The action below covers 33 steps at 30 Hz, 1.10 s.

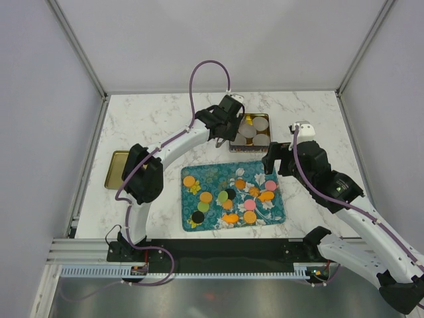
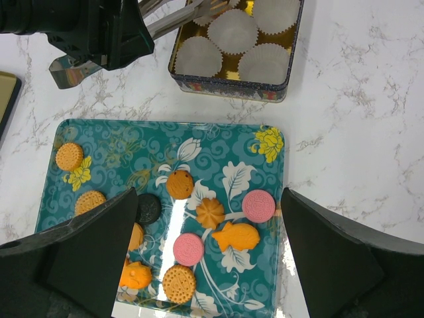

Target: Pack the cookies

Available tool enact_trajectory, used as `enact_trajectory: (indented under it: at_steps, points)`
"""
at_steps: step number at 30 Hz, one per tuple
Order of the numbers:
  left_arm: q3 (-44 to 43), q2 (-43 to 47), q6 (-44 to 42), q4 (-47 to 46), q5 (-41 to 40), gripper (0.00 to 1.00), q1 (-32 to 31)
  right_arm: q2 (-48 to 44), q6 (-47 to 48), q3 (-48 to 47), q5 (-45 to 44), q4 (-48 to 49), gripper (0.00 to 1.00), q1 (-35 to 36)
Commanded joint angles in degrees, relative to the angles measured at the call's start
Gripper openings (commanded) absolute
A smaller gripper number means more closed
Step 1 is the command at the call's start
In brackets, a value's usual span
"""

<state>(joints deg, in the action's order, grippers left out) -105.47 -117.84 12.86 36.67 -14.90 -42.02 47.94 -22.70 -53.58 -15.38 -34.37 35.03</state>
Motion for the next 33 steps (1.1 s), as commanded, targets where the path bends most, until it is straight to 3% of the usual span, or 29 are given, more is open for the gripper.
enact_trajectory:
  at_steps: [1, 9, 18, 25, 26, 33]
  points:
    - [-2.8, 1.2, -2.0, -1.3, 0.0, 0.56, 0.2, -0.6, -0.2, -1.8, -0.4, 0.2, 0.98, 0.2]
    - [1.7, 11.1, -0.8, -0.5, 1.4, 0.54, -1.4, 0.5, 0.5, -2.3, -1.7, 0.6, 0.98, 0.1]
    - [22.3, 30.7, 3.9, -0.3, 1.3, 0.53, -7.6, 2.8, 1.5, -3.2, -2.7, 1.6, 0.98, 0.1]
    - [39.0, 41.9, 5.6, 0.4, 1.4, 0.52, -16.0, 3.7, 2.7, -3.4, -4.4, 1.9, 0.98, 0.1]
    - [40.2, 42.6, 9.8, 1.2, 2.9, 0.52, -16.9, 3.7, 2.7, -3.5, -4.4, 1.9, 0.98, 0.0]
    - [44.0, 44.3, 12.8, 2.5, 2.2, 0.52, -23.6, 4.1, 2.8, -3.3, -4.2, 2.2, 0.98, 0.0]
